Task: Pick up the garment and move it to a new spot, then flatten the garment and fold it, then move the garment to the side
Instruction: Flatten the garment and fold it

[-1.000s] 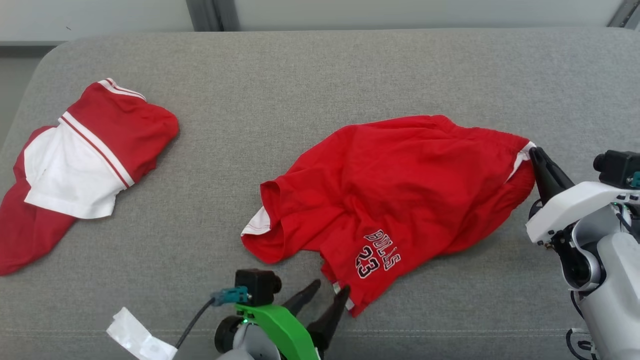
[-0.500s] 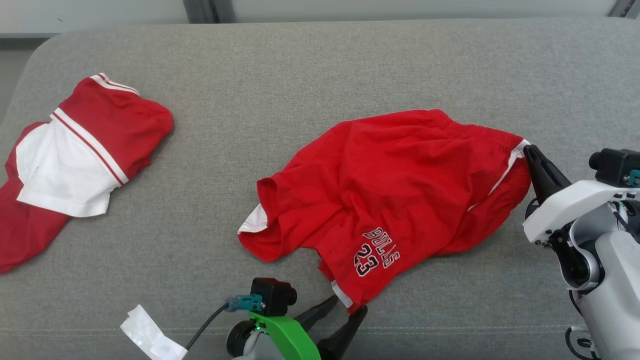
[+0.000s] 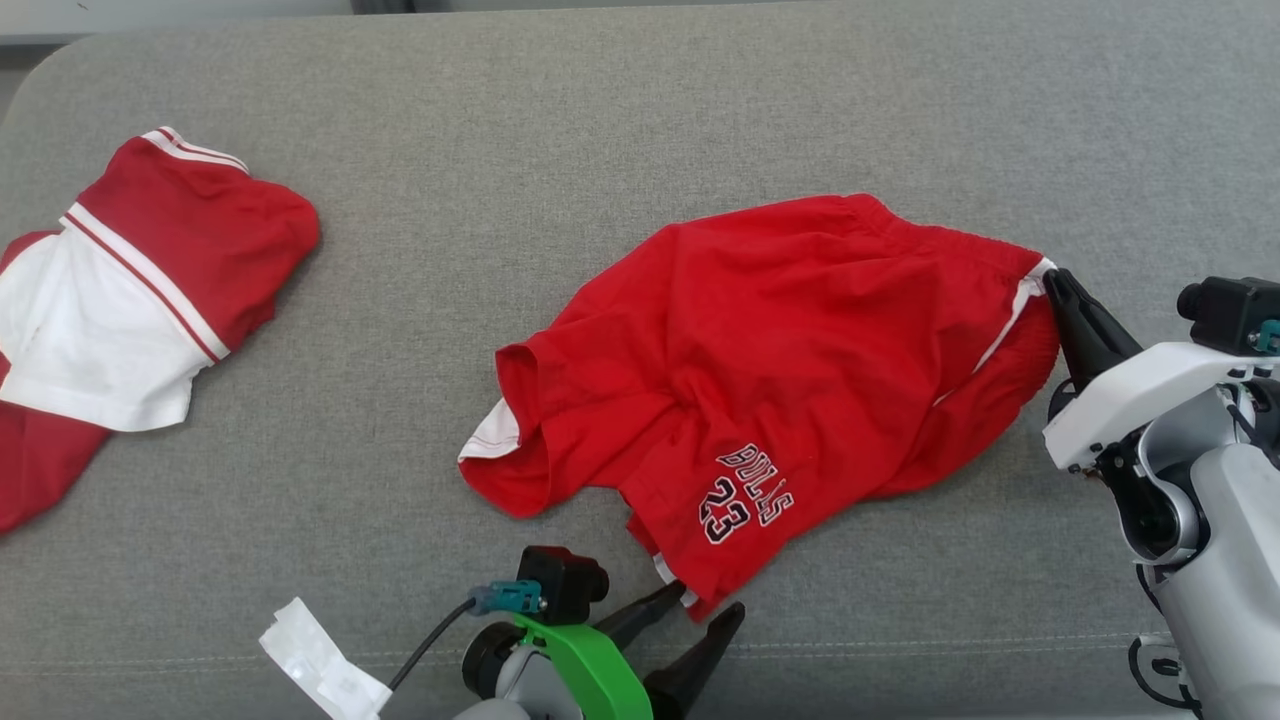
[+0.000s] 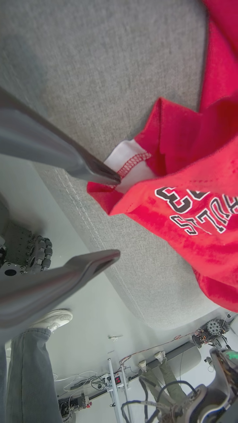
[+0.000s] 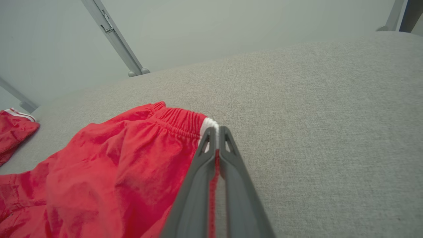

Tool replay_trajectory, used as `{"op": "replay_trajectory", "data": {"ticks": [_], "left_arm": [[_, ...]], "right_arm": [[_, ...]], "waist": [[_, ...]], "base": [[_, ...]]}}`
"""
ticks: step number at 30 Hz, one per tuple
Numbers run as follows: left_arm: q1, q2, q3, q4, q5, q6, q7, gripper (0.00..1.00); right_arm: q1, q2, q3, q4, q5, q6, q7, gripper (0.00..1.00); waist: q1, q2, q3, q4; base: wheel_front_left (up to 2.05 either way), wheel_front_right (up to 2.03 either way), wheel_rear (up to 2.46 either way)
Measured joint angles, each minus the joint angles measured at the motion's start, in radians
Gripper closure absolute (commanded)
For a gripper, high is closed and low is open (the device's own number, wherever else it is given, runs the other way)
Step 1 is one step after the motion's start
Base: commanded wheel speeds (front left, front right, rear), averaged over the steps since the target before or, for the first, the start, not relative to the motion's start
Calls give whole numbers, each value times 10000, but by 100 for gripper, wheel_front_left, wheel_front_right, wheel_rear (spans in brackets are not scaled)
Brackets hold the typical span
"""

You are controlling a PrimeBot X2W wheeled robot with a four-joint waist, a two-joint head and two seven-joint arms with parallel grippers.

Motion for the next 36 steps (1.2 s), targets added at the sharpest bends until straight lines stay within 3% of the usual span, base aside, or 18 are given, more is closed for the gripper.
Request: {"op": "replay_trajectory", "data": {"ticks": [36], "left_arm": [[-908, -188, -1350, 1626, 727, -98, -1091, 0]], "right_arm": [[-2, -17, -67, -48, 15, -10, -4, 100]], "waist": [[0, 0, 333, -355]], "base": [[0, 0, 0]]}}
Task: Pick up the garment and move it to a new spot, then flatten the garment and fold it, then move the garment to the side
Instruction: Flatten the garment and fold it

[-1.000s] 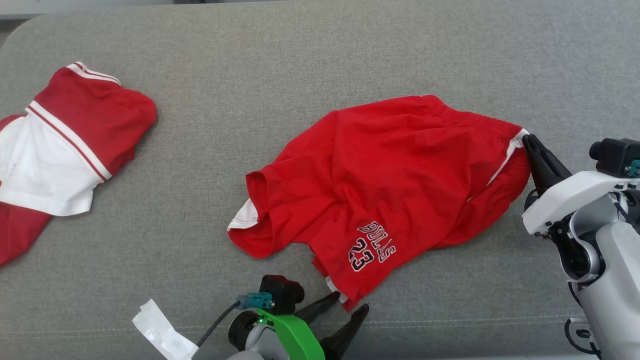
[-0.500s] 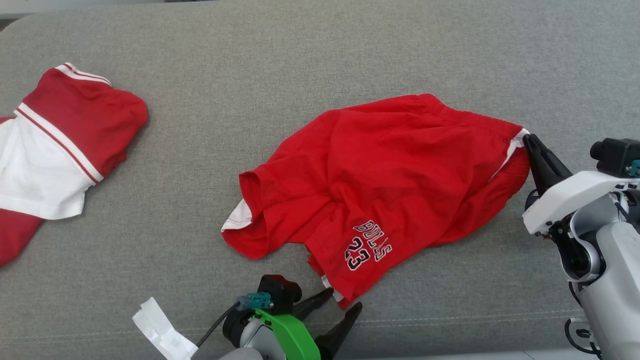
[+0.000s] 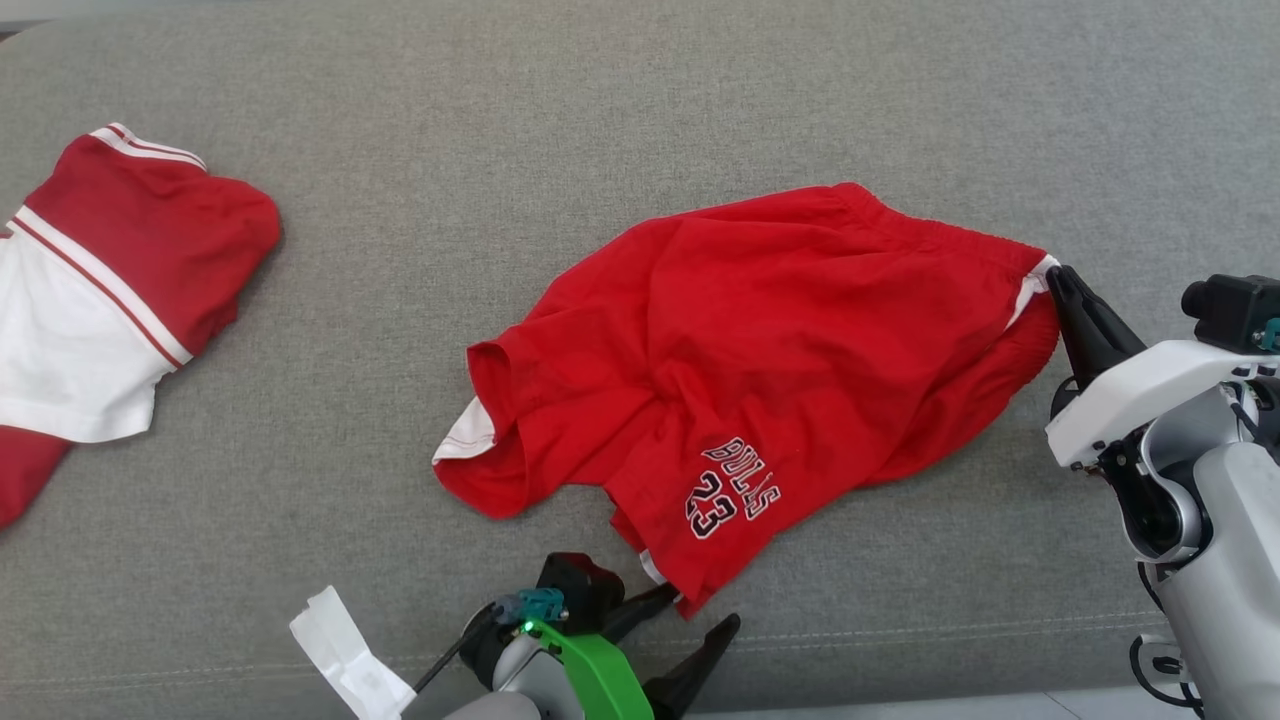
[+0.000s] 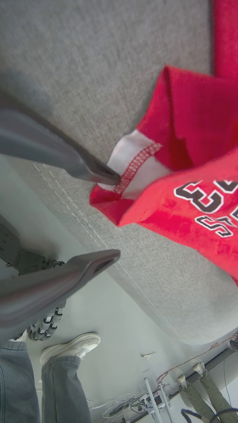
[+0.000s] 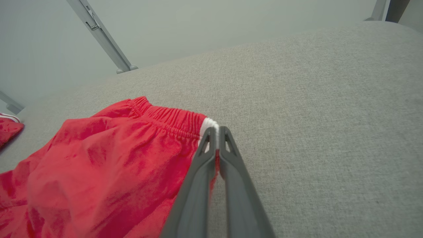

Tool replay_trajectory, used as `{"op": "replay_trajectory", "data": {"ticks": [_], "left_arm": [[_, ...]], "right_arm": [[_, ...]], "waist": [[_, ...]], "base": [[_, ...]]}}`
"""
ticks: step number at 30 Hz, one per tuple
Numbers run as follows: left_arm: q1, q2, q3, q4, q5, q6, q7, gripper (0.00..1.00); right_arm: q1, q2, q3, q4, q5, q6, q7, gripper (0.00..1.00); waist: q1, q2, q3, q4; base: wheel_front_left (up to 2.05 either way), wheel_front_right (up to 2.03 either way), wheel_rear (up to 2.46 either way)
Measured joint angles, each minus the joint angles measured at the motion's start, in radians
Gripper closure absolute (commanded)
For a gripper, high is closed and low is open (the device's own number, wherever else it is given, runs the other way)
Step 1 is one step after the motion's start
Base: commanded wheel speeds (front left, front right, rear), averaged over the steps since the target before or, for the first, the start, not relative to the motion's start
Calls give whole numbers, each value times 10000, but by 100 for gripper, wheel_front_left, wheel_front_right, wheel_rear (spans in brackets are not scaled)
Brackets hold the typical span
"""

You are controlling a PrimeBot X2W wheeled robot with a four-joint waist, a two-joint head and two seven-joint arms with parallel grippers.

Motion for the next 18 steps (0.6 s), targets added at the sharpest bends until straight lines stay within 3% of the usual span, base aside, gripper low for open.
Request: {"op": "replay_trajectory", "data": {"ticks": [10, 11, 15, 18], "left_arm": [[-321, -77, -297, 543, 305, -73, -215, 0], [-337, -82, -314, 579, 305, -73, -219, 13], [-431, -96, -320, 840, 280, -73, -305, 100], [-518, -96, -274, 957, 173, -73, -307, 100]], "right_arm": [[-37, -25, 10, -19, 0, 0, 2, 100], [-41, -27, 10, -23, -2, -2, 2, 100], [-46, -35, 10, -40, -2, -2, 4, 100], [-48, -35, 10, -82, 0, -2, 19, 100]], "waist": [[0, 0, 119, -38], [0, 0, 126, -43], [0, 0, 156, -53], [0, 0, 179, -58]], "base": [[0, 0, 0], [0, 0, 0], [0, 0, 0], [0, 0, 0]]}}
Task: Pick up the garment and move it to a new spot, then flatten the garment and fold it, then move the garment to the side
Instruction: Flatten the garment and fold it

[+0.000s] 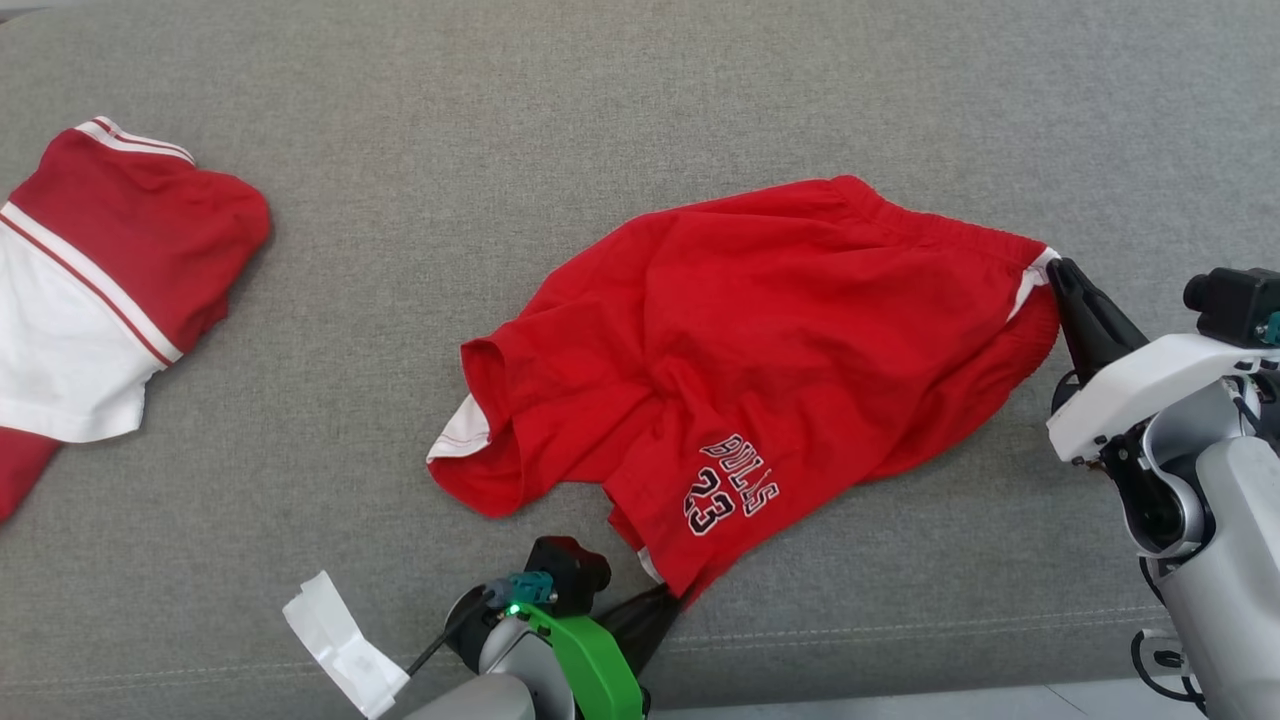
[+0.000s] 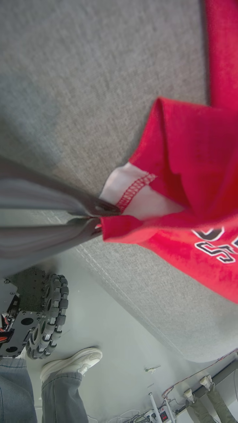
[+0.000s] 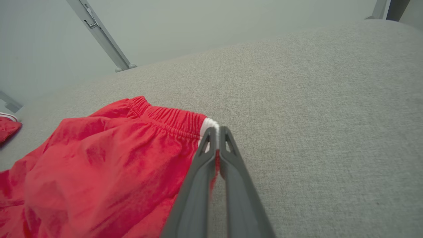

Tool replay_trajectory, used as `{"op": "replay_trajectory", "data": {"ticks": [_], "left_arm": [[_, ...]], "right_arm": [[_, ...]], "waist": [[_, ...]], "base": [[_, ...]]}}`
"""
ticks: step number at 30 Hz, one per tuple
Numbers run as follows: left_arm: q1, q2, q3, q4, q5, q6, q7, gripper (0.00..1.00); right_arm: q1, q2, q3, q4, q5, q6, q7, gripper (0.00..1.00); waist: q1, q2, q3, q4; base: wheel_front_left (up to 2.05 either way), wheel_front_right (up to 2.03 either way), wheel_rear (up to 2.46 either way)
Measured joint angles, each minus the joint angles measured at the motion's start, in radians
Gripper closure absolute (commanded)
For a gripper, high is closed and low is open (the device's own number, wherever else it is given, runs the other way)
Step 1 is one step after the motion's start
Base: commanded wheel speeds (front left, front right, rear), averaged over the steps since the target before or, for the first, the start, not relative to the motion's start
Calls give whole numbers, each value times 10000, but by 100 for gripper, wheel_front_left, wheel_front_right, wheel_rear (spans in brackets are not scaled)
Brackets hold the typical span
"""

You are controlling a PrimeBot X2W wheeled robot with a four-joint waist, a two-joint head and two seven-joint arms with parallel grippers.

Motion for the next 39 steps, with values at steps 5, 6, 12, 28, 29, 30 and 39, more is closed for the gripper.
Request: {"op": "replay_trajectory", "data": {"ticks": [5, 6, 12, 28, 29, 30, 39], "left_arm": [[33, -75, 286, -107, -683, -2, 0, 100], [61, -90, 460, -198, -899, -2, -2, 100], [325, 79, 1528, -1628, -2708, 6, -86, 100], [-305, 3352, 3730, -6504, -4243, 8, -115, 100], [-305, 3547, 3898, -6759, -4372, 8, -115, 100], [-304, 3741, 4065, -7035, -4456, 8, -113, 100], [555, 5327, 5430, -9914, -5701, 203, -113, 100]], "right_arm": [[-7, 27, 0, -46, 29, 0, 25, 100], [-7, 52, 2, -52, 90, 8, 25, 100], [-7, 410, 29, -318, 757, 253, 56, 100], [-607, 708, -823, -2313, 3636, 598, 920, 100], [-607, 721, -874, -2541, 3845, 627, 986, 100], [-607, 757, -913, -2761, 4054, 627, 1045, 100], [437, 911, -558, -5440, 5628, 631, 2063, 100]], "waist": [[0, 0, 36, 0], [0, 0, 29, 2], [0, 0, -169, 22], [0, 0, -1523, 231], [0, 0, -1635, 230], [0, 0, -1751, 223], [0, 0, -2698, -137]], "base": [[0, 0, 0], [0, 0, 0], [0, 0, 0], [0, 0, 0], [0, 0, 0], [0, 0, 0], [0, 0, 0]]}}
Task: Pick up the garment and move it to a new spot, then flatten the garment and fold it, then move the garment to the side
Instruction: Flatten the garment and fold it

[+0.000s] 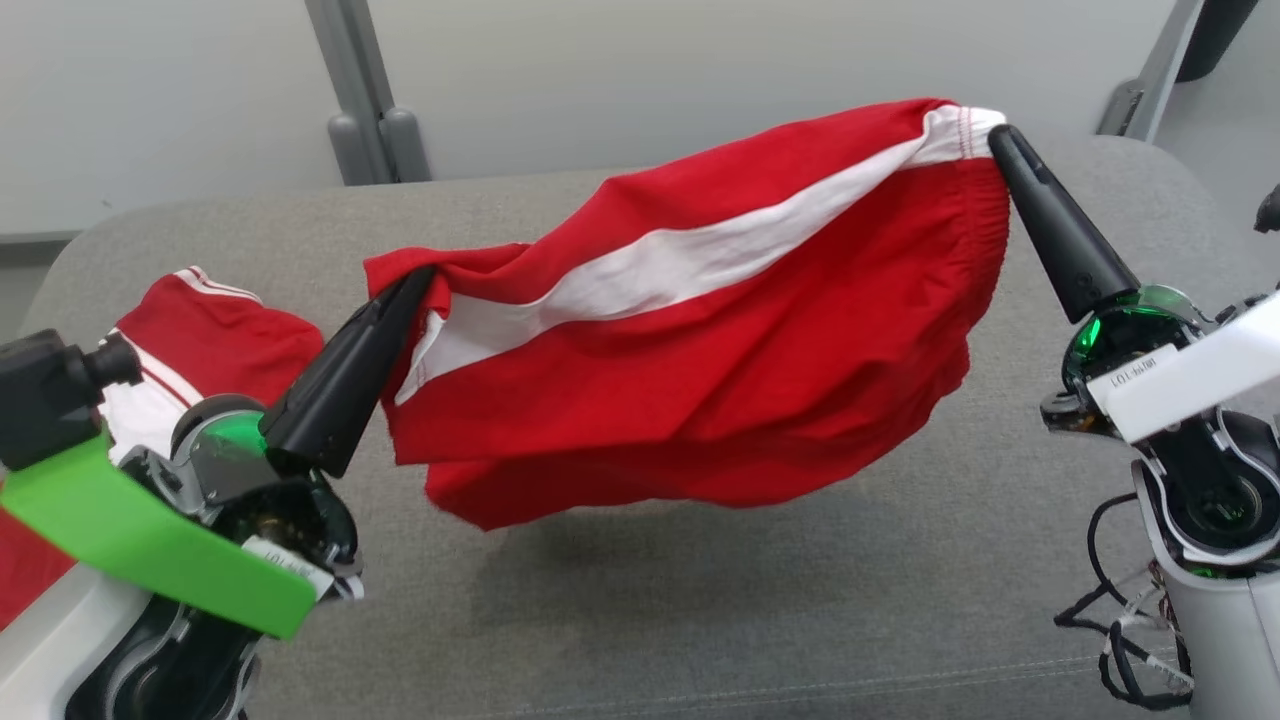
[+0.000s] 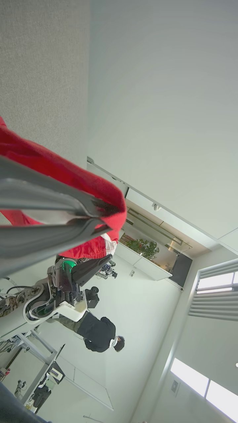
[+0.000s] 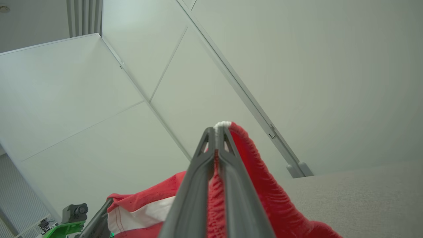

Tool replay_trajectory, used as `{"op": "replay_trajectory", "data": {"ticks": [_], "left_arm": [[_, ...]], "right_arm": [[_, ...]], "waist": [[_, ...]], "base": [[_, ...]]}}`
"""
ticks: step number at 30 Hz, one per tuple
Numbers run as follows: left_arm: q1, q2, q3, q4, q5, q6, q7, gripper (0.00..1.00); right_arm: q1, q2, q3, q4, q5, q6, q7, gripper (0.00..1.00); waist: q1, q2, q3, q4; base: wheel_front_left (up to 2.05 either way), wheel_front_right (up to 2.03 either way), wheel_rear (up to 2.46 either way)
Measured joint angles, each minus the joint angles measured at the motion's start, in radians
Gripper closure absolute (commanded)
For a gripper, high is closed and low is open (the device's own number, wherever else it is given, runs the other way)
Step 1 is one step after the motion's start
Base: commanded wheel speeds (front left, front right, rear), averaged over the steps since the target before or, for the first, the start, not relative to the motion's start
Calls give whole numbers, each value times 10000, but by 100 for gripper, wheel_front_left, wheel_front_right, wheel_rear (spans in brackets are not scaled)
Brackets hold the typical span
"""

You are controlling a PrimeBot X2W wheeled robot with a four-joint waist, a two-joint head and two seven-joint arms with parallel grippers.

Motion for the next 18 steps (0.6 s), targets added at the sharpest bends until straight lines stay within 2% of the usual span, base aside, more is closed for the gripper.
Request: {"op": "replay_trajectory", "data": {"ticks": [9, 10, 13, 18], "left_arm": [[834, 1179, 932, -3183, -1139, 1160, 2, 100], [926, 1542, 1041, -3641, -1271, 1567, 153, 100], [1127, 2180, 1062, -4094, -1732, 2123, 600, 100], [1189, 2777, 1116, -4033, -2621, 2186, 1296, 100]], "right_arm": [[1085, -610, 284, -3841, 1879, 0, 1388, 100], [1443, -805, 265, -4268, 2372, -221, 1820, 100], [2137, -1191, 303, -4263, 3014, -1076, 2631, 100], [2525, -1776, 199, -3515, 3384, -2362, 3613, 100]], "waist": [[0, 0, -414, -858], [0, 0, -422, -1002], [0, 0, -277, -1117], [0, 0, 227, -1190]], "base": [[0, 0, 0], [0, 0, 0], [0, 0, 0], [0, 0, 0]]}}
